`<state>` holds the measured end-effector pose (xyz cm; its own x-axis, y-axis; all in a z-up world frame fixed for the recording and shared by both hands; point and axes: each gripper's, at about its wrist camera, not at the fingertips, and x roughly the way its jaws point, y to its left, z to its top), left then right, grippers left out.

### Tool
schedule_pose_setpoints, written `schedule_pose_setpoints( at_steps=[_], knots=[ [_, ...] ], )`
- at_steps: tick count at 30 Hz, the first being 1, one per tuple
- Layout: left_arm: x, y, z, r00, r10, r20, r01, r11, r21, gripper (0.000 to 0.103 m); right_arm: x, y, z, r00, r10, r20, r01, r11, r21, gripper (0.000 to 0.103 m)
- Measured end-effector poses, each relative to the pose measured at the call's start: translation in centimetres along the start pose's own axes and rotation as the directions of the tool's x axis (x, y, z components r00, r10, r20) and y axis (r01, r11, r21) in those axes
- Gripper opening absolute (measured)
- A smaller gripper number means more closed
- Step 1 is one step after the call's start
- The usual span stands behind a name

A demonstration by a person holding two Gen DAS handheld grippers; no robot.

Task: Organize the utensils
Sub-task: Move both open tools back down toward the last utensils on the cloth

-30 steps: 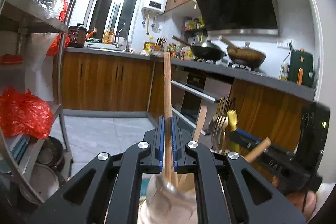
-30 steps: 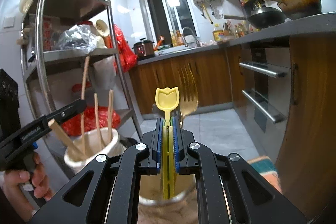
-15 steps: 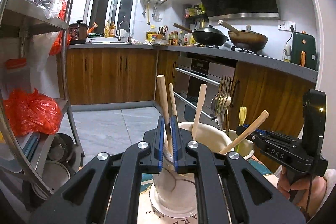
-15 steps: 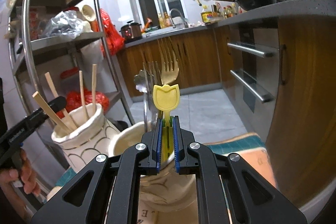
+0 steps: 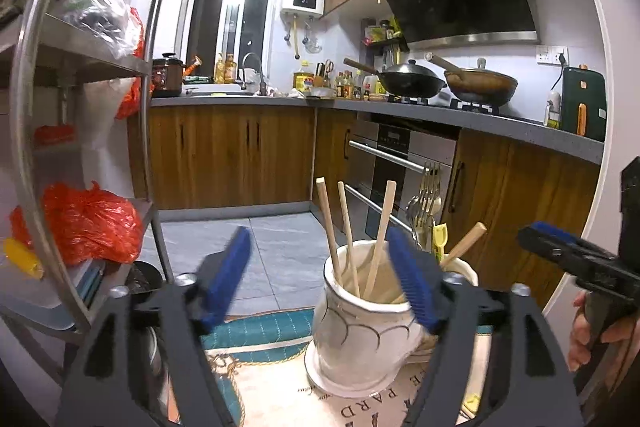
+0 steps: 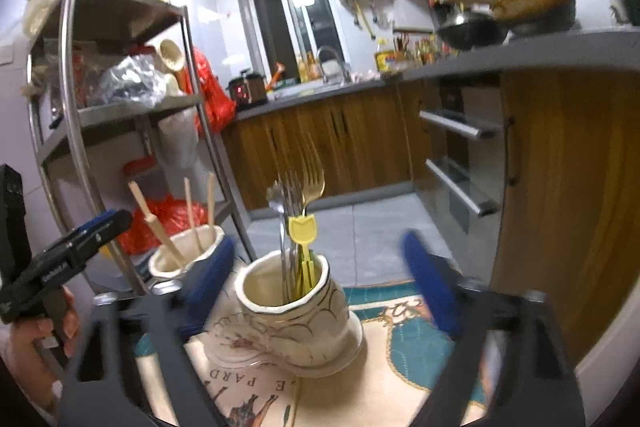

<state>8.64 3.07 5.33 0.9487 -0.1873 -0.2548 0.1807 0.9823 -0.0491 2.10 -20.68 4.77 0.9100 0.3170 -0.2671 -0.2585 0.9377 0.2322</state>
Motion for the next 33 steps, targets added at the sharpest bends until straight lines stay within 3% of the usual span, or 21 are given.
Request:
schedule_pose_setpoints(
  at_steps=[2, 3, 13, 27, 33],
  knots=[
    [-1.1, -0.2, 0.0, 1.0, 0.018, 0.018, -0.018, 1.0, 0.01, 0.094, -1.3, 0.1, 0.1, 1.0, -0.008, 0.025, 0.008, 1.0, -0.013, 0.096],
    [-1.6, -0.2, 0.0, 0.999, 0.022, 0.026, -0.023, 1.0, 0.013, 0.097, -1.8, 0.1, 0.2, 0.999, -0.015, 0.03, 0.015, 1.0, -0.019, 0.097],
    [-5.9, -1.0, -0.2, 0.999, 0.014, 0.029, -0.014, 1.0, 0.017, 0.098, -7.3, 0.8, 0.0, 0.994, -0.056, 0.096, 0.066, 0.992, -0.108, 0.098],
    [-7.7, -2.5, -3.3, 0.995, -0.024, -0.1, 0.028, 0.999, 0.044, 0.098, -9.0, -0.1, -2.2, 0.997, -0.072, -0.019, 0.07, 0.99, -0.12, 0.098],
    [-7.4, -3.2, -5.1, 0.987, -0.043, -0.156, 0.053, 0.997, 0.058, 0.098, -8.2, -1.0, -3.8, 0.988, -0.103, -0.112, 0.091, 0.99, -0.108, 0.098]
  ],
)
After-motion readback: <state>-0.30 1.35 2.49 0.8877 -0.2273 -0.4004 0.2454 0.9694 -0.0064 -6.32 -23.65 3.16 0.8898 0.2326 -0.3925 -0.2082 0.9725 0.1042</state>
